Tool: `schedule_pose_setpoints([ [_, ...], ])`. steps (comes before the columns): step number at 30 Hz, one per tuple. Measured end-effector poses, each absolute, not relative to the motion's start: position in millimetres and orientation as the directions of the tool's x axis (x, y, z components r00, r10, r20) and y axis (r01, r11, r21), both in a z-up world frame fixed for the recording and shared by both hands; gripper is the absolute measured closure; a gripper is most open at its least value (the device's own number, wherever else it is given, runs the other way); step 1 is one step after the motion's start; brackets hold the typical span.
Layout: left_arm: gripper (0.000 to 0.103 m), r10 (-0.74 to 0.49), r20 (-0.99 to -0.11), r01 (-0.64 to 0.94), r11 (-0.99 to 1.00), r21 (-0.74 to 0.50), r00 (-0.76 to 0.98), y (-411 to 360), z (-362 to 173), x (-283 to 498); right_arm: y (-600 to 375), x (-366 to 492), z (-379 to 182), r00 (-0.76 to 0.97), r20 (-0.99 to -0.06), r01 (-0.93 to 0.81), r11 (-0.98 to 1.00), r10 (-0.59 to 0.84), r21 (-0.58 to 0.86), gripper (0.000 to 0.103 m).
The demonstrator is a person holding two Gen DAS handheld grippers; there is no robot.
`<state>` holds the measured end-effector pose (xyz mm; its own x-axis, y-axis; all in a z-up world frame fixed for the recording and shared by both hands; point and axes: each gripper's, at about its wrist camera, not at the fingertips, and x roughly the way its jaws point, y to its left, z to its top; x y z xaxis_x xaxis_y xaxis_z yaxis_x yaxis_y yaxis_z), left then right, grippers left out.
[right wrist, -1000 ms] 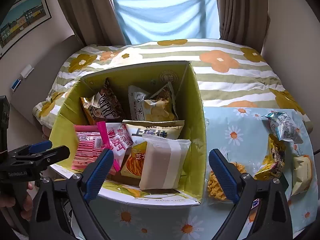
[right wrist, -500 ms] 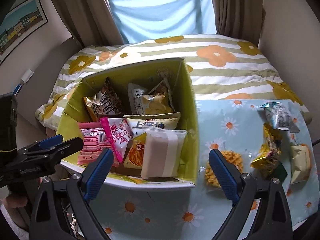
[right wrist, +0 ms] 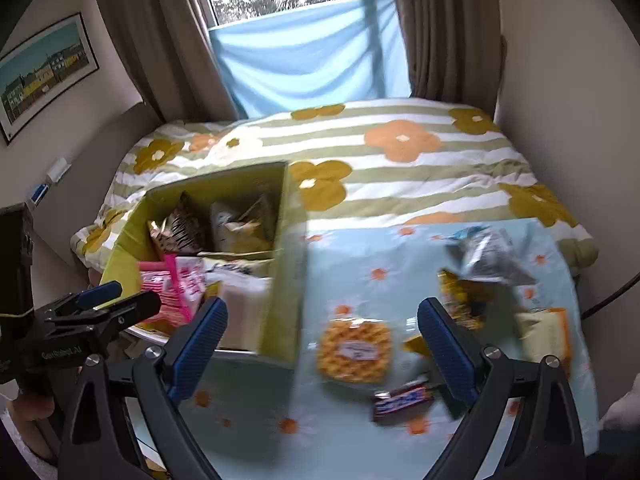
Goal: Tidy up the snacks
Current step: 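Withdraw both tools from the box toward the remaining snacks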
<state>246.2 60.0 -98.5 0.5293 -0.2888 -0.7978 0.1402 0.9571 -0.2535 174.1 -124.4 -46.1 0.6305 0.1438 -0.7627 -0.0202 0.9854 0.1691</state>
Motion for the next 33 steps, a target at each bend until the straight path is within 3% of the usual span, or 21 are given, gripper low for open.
schedule_pose_setpoints([
  [8, 0.0, -0.302, -0.794, 0.195, 0.953, -0.233, 0.528, -33.6, -97.8, 233.7, -211.7, 154.9, -43.9, 0.655, -0.753, 0.02, 0.994, 0.067, 0.105, 0.008],
  [18, 0.0, -0.319, -0.828, 0.237, 0.944, -0.231, 0.462, -145.3, -127.5, 236.5, -310.2, 148.6, -80.1, 0.594, -0.802, 0.055, 0.992, 0.056, 0.11, 0.008],
  [33, 0.006, -0.315, -0.892, 0.398, 0.901, -0.173, 0.325, -244.4, -189.7, 275.6, -351.7, 150.6, -144.3, 0.562, -0.826, 0.119, 0.985, 0.035, 0.122, 0.008],
])
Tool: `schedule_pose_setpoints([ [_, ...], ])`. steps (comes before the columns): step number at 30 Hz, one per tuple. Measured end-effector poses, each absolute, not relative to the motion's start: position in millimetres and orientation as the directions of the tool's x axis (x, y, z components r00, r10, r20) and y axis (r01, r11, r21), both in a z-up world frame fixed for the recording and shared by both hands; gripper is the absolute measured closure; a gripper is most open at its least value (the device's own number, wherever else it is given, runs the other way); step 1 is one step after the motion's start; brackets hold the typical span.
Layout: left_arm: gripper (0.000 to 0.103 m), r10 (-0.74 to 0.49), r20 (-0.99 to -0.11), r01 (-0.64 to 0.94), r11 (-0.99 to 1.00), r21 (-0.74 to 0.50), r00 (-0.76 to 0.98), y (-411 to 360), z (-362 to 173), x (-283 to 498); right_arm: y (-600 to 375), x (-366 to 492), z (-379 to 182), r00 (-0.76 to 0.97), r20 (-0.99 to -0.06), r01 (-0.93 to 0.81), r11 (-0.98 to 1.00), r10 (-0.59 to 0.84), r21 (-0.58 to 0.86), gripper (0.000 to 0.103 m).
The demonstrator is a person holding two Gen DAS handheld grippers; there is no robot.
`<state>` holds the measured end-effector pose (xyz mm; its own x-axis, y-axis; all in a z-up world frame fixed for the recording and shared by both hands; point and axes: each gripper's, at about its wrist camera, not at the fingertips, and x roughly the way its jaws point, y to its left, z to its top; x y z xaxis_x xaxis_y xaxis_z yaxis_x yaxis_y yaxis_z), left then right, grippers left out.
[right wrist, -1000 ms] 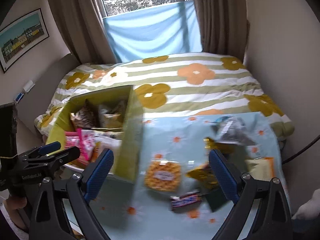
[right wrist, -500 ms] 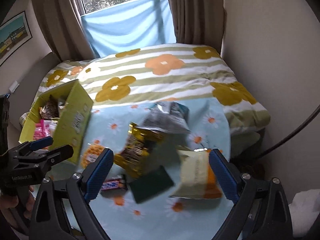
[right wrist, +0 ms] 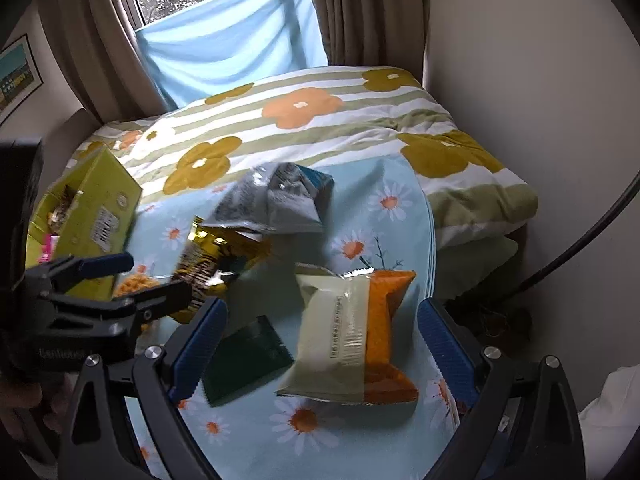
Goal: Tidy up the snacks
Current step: 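Grasp the gold chocolate bag with the left tool while the right tool grasps the cream-orange bag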
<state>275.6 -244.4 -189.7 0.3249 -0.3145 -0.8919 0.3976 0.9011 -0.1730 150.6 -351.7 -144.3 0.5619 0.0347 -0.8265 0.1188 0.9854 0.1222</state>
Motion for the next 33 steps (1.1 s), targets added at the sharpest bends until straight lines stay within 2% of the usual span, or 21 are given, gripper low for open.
schedule_pose_setpoints([
  [7, 0.012, -0.29, -0.926, 0.446, 0.881, -0.159, 0.243, -262.7, -229.0, 296.0, -355.8, 152.8, -178.2, 0.521, -0.853, 0.15, 0.982, 0.023, 0.118, 0.008],
  [11, 0.012, -0.304, -0.932, 0.434, 0.88, -0.195, 0.197, -265.7, -246.9, 303.2, -349.0, 152.9, -184.5, 0.531, -0.847, 0.139, 0.989, -0.027, 0.055, 0.009],
  [13, 0.017, -0.295, -0.937, 0.436, 0.88, -0.189, 0.189, -266.8, -254.2, 305.8, -344.8, 154.0, -188.2, 0.529, -0.847, 0.13, 0.991, -0.048, 0.025, 0.009],
  [15, 0.026, -0.277, -0.943, 0.438, 0.882, -0.174, 0.183, -268.0, -261.1, 308.4, -343.2, 155.3, -191.6, 0.526, -0.848, 0.131, 0.991, -0.058, 0.013, 0.009],
  [17, 0.028, -0.275, -0.943, 0.443, 0.881, -0.169, 0.188, -267.5, -263.2, 309.4, -342.8, 157.3, -194.4, 0.521, -0.851, 0.137, 0.991, -0.065, 0.007, 0.009],
  [20, 0.037, -0.264, -0.943, 0.457, 0.877, -0.148, 0.201, -269.6, -263.2, 310.8, -344.5, 160.9, -200.5, 0.512, -0.856, 0.15, 0.989, -0.072, 0.007, 0.01],
  [22, 0.043, -0.242, -0.946, 0.466, 0.877, -0.118, 0.214, -271.8, -263.0, 311.3, -344.6, 162.7, -203.8, 0.507, -0.859, 0.152, 0.988, -0.07, 0.009, 0.015],
  [24, 0.051, -0.238, -0.946, 0.48, 0.871, -0.107, 0.221, -273.4, -261.7, 311.0, -343.7, 164.8, -207.5, 0.497, -0.865, 0.151, 0.988, -0.069, 0.008, 0.016],
  [31, 0.052, -0.235, -0.949, 0.479, 0.871, -0.108, 0.212, -273.7, -258.6, 311.6, -342.9, 169.6, -212.4, 0.477, -0.875, 0.159, 0.987, -0.076, 0.001, 0.017],
  [33, 0.053, -0.233, -0.949, 0.474, 0.874, -0.109, 0.212, -271.8, -257.5, 312.1, -343.0, 171.2, -214.7, 0.469, -0.88, 0.161, 0.987, -0.078, -0.003, 0.023],
])
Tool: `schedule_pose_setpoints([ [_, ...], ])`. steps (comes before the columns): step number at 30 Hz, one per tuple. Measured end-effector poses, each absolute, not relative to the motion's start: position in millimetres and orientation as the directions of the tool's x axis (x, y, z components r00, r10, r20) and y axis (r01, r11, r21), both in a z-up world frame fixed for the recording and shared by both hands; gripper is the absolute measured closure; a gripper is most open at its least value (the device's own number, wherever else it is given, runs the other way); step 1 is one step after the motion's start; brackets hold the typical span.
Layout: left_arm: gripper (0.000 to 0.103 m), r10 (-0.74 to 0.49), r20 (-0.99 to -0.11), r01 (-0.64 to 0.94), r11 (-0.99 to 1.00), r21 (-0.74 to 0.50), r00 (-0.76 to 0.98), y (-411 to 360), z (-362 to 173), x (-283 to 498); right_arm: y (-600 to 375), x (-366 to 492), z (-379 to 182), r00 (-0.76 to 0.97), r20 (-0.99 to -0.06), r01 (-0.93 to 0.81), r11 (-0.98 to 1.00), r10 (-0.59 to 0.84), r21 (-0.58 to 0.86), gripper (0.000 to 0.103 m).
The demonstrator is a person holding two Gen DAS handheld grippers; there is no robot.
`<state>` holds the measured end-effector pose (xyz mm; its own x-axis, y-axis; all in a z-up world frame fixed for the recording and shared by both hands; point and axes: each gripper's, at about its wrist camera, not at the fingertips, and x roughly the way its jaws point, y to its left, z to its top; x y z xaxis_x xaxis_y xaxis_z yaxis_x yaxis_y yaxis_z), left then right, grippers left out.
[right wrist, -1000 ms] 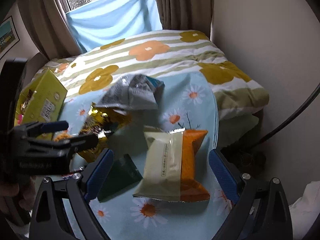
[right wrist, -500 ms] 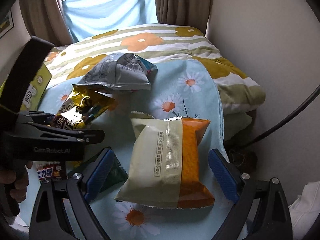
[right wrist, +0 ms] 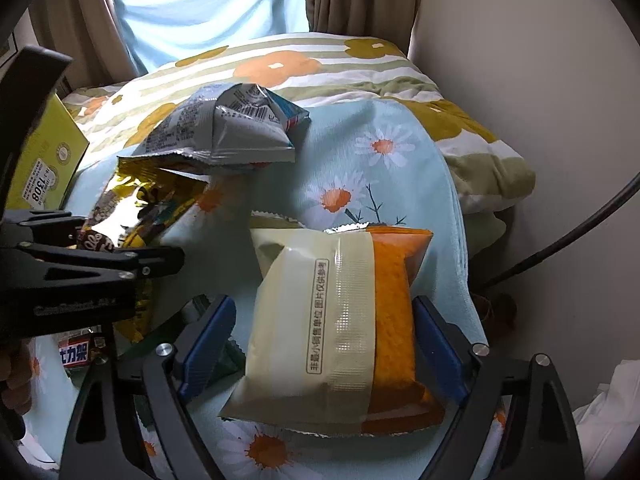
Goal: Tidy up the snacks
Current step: 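Grasp the gold chocolate bag with the left tool while the right tool grasps the cream-orange bag, then carry both bags over the yellow box and open both tools to drop them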
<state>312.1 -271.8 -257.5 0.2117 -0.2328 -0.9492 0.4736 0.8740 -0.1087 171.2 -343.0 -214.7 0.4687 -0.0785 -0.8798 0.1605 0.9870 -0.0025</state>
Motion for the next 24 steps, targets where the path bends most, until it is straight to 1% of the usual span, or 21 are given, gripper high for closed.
schedule_pose_setpoints([
  [1, 0.053, -0.231, -0.95, 0.472, 0.875, -0.108, 0.212, -271.0, -257.1, 311.2, -343.0, 172.2, -216.3, 0.462, -0.883, 0.161, 0.987, -0.08, -0.005, 0.026],
  [3, 0.053, -0.229, -0.95, 0.466, 0.878, -0.107, 0.213, -268.4, -256.1, 310.8, -342.8, 174.5, -218.9, 0.45, -0.888, 0.165, 0.986, -0.095, -0.022, 0.029],
  [4, 0.053, -0.229, -0.949, 0.464, 0.879, -0.108, 0.214, -267.2, -255.3, 310.7, -342.7, 174.8, -219.8, 0.448, -0.889, 0.165, 0.986, -0.1, -0.028, 0.032],
  [10, 0.053, -0.232, -0.946, 0.443, 0.889, -0.111, 0.227, -258.8, -250.6, 307.0, -340.4, 172.9, -220.7, 0.444, -0.887, 0.151, 0.986, -0.129, -0.068, 0.039],
  [17, 0.053, -0.233, -0.938, 0.422, 0.9, -0.108, 0.257, -251.5, -239.8, 296.1, -340.9, 167.8, -215.4, 0.449, -0.887, 0.125, 0.99, -0.111, -0.061, 0.041],
  [24, 0.053, -0.244, -0.921, 0.379, 0.918, -0.118, 0.303, -235.3, -211.0, 274.8, -337.3, 154.1, -190.0, 0.475, -0.877, 0.122, 0.992, -0.076, -0.02, 0.042],
])
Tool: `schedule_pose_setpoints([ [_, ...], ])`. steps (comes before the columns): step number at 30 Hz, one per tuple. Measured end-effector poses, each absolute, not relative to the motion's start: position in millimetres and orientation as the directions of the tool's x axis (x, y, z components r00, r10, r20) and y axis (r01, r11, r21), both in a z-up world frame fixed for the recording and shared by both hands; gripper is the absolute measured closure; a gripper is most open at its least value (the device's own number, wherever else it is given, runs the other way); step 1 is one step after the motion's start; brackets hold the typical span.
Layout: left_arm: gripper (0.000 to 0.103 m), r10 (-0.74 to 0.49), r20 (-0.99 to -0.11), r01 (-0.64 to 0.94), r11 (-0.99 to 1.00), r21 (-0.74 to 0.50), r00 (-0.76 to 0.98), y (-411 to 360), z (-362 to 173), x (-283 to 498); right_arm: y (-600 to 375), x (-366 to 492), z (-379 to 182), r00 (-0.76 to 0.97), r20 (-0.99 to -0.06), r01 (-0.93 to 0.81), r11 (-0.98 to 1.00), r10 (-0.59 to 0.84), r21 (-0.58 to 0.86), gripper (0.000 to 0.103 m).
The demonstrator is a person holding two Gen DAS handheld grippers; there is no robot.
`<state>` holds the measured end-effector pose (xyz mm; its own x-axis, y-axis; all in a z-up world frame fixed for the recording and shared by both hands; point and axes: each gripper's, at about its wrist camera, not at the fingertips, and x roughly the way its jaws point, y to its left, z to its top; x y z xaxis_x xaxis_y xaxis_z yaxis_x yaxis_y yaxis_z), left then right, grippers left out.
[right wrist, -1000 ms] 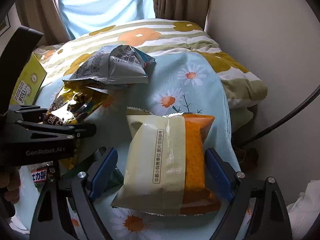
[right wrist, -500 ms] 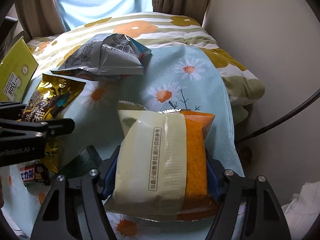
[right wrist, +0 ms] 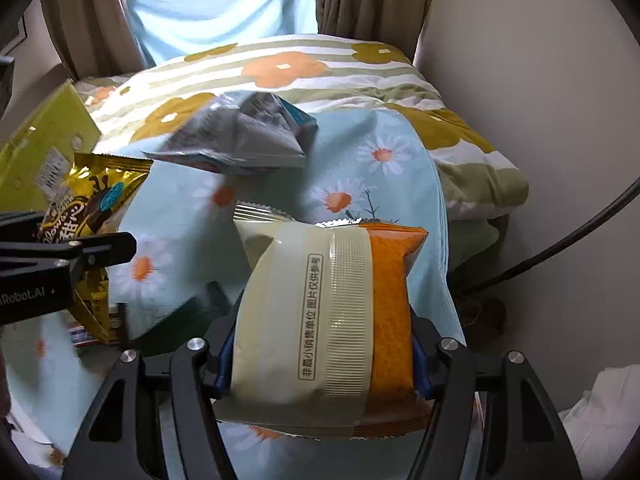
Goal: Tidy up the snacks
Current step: 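Carry both bags over the yellow box and open both tools to drop them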
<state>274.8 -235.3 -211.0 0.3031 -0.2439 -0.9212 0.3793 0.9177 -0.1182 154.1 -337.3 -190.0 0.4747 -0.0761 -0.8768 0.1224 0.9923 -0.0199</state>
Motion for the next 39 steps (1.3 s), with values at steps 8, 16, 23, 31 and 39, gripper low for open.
schedule_pose_setpoints([
  [8, 0.053, -0.229, -0.874, 0.299, 0.949, -0.102, 0.429, -202.4, -147.0, 245.7, -318.9, 146.1, -140.4, 0.541, -0.84, 0.057, 0.998, -0.03, 0.001, 0.042],
  [16, 0.053, -0.188, -0.814, 0.184, 0.978, -0.102, 0.549, -138.9, -84.2, 234.1, -279.7, 166.8, -83.5, 0.624, -0.78, -0.053, 0.999, 0.042, 0.011, 0.042],
  [23, 0.053, -0.198, -0.774, 0.116, 0.98, -0.16, 0.602, -53.6, -51.6, 241.5, -205.0, 192.0, -46.8, 0.674, -0.732, -0.15, 0.989, 0.099, -0.005, 0.042],
  [31, 0.053, -0.152, -0.773, 0.059, 0.987, -0.148, 0.616, 59.2, -38.4, 260.2, -105.4, 226.2, -27.6, 0.674, -0.715, -0.211, 0.976, 0.184, 0.053, 0.042],
  [39, 0.053, -0.136, -0.801, 0.037, 0.989, -0.14, 0.583, 148.0, -54.4, 291.5, -18.5, 256.4, -38.5, 0.645, -0.725, -0.24, 0.965, 0.241, 0.107, 0.042],
])
